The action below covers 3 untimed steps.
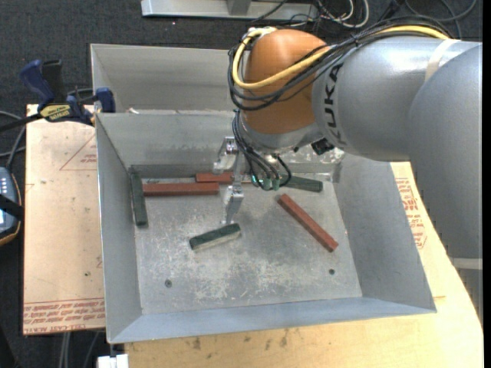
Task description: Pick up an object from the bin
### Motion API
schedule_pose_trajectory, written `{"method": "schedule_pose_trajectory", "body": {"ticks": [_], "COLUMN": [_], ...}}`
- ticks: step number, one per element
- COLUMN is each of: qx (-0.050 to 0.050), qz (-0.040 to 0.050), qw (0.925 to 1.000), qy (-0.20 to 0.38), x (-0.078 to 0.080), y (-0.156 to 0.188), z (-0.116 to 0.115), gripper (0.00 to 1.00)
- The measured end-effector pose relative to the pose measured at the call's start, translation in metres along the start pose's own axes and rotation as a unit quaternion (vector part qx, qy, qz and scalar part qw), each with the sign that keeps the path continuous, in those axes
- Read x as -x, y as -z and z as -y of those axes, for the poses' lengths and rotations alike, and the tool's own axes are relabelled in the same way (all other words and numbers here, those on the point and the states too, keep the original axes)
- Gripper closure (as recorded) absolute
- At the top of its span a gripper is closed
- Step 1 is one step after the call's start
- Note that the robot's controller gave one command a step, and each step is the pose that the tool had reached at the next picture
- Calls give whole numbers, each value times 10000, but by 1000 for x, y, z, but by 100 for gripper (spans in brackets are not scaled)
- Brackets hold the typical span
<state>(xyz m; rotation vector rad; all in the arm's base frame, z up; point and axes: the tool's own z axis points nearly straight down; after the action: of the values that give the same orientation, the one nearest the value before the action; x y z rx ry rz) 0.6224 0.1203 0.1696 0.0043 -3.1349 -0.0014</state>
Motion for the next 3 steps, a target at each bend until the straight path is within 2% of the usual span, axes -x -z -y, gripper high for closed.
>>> {"method": "schedule_pose_trajectory", "body": {"ticks": [1,2,3], "qx": [4,22,22], "qz": [39,85,85], "qw": [10000,9999,9999], "qy": [-9,-81,-83], "x": [2,-22,-22], "y": [5,-91,-91], "z": [0,6,6], "gripper": [0,100,100]}}
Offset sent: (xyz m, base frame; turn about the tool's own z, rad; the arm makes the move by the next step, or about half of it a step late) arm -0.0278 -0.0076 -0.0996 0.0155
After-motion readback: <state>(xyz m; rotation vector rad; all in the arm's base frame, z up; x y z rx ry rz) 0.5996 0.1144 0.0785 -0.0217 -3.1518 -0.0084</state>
